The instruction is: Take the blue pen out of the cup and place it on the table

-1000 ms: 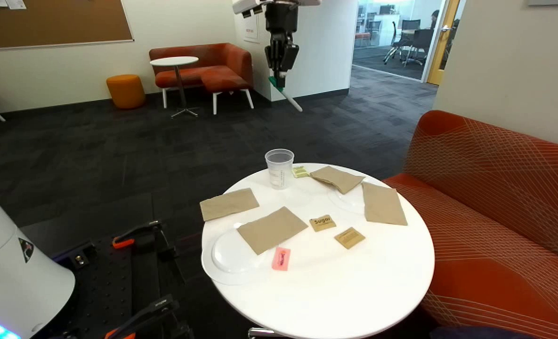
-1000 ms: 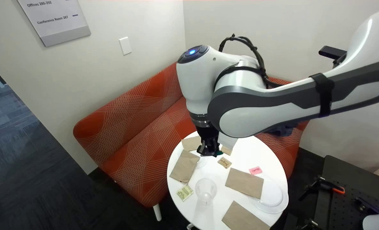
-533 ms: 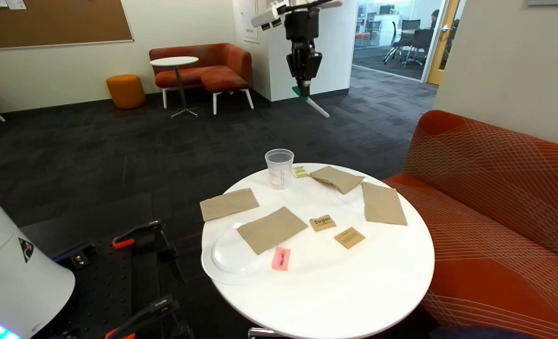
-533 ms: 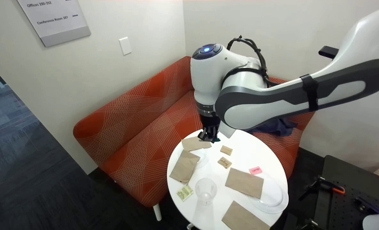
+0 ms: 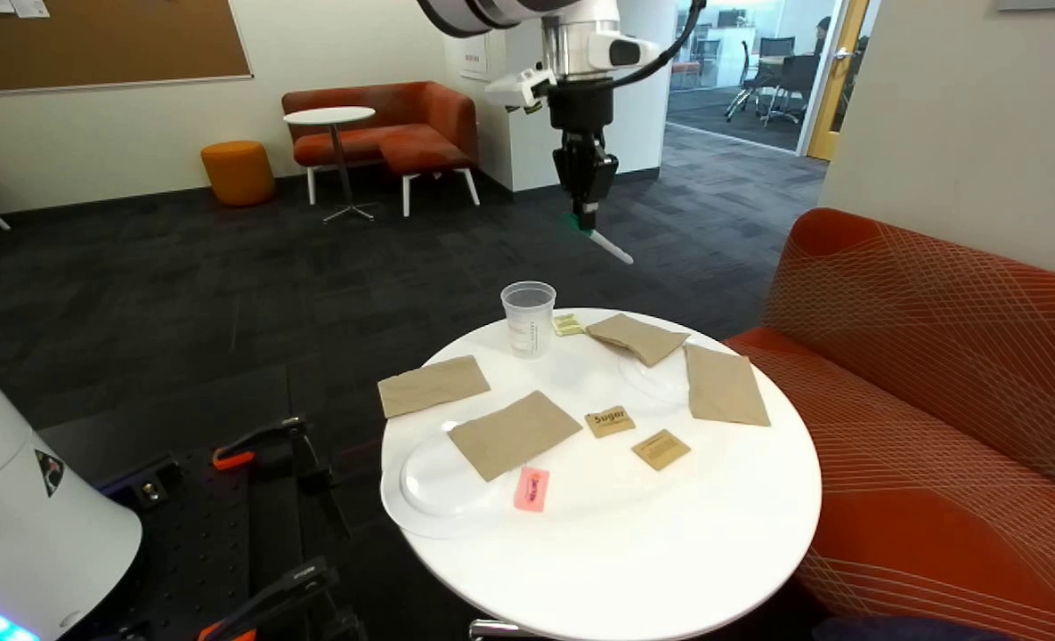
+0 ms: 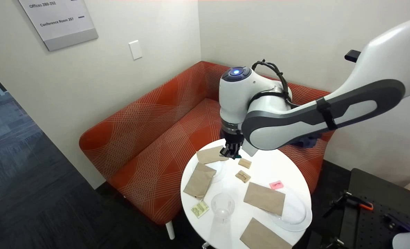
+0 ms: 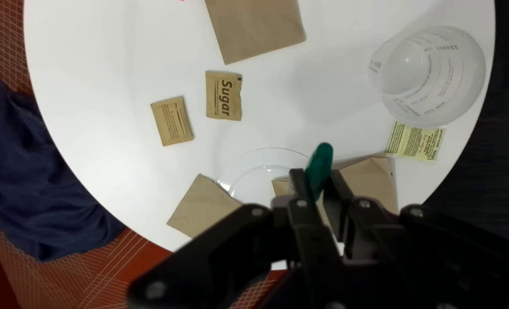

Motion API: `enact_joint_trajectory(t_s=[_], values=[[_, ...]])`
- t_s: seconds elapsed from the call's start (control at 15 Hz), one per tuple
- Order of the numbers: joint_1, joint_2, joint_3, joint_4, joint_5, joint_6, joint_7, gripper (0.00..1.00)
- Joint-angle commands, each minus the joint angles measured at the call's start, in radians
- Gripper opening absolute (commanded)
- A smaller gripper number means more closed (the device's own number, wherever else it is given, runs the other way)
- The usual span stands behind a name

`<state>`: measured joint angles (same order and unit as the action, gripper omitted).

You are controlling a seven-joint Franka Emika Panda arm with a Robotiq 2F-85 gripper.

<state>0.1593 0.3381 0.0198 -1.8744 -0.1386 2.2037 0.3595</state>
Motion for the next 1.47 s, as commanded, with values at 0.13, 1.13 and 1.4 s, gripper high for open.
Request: enact_joint_trajectory(t_s=[0.13, 1.13, 1.4], values=[[-0.004, -0.015, -0.005, -0.131, 0.016, 0.146, 0.033, 0.04], [0.039, 0.079, -0.044, -0.221, -0.002, 0.329, 0.162, 0.04], [0.073, 0.130, -0.075, -0.214, -0.022, 0.353, 0.195, 0.04]])
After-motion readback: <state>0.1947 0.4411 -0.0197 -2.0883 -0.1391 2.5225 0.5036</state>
